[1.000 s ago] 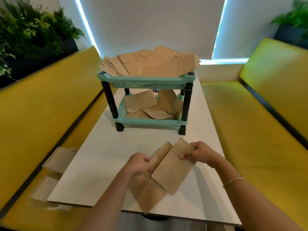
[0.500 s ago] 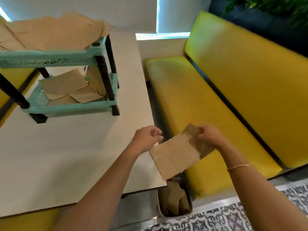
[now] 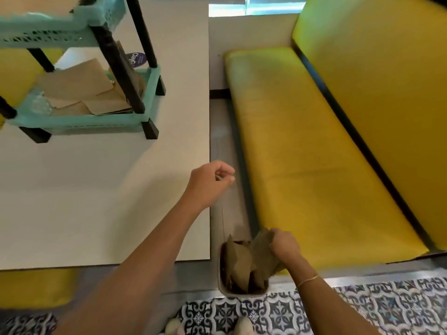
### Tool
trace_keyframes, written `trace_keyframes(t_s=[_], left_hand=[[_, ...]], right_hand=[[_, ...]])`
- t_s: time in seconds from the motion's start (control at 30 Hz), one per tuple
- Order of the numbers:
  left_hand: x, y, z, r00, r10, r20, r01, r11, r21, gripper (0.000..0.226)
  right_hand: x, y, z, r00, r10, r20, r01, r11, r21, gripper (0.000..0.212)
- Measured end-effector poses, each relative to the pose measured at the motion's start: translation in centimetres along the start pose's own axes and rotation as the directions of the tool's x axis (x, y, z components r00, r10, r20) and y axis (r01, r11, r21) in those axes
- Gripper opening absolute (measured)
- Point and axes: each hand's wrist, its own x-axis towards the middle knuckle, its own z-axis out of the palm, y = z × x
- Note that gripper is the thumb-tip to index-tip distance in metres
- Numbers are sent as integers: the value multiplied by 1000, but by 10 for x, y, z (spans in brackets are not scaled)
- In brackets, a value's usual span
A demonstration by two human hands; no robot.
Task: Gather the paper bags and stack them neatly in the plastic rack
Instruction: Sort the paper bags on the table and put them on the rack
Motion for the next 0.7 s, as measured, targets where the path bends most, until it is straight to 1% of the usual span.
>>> trace_keyframes(t_s=[0.1, 0.13, 0.23, 0.37, 0.5, 0.7], left_hand=[[0, -5, 1, 999, -26, -39, 26, 1000, 5, 19], [0, -7, 1, 998, -32, -53, 33, 999, 7, 19], [-2, -12, 0, 995, -51, -90, 51, 999, -1, 17], [-5, -13, -1, 993, -59, -104, 59, 998, -10, 17], [-7, -6, -10, 994, -36, -102, 34, 999, -25, 18], [-6, 1, -44, 991, -40, -127, 33, 998, -59, 19]], right_hand=[[10, -5, 20, 992, -43, 115, 44, 999, -8, 40], [12, -7, 25, 990, -49, 133, 49, 999, 3, 40], [15, -14, 25, 990, -59, 130, 56, 998, 26, 40], [19, -27, 0, 980, -160, 115, 158, 987, 23, 38], [18, -49, -44, 974, -224, 26, 222, 974, 51, 37], [-2, -103, -119, 939, -289, -186, 312, 944, 109, 35]])
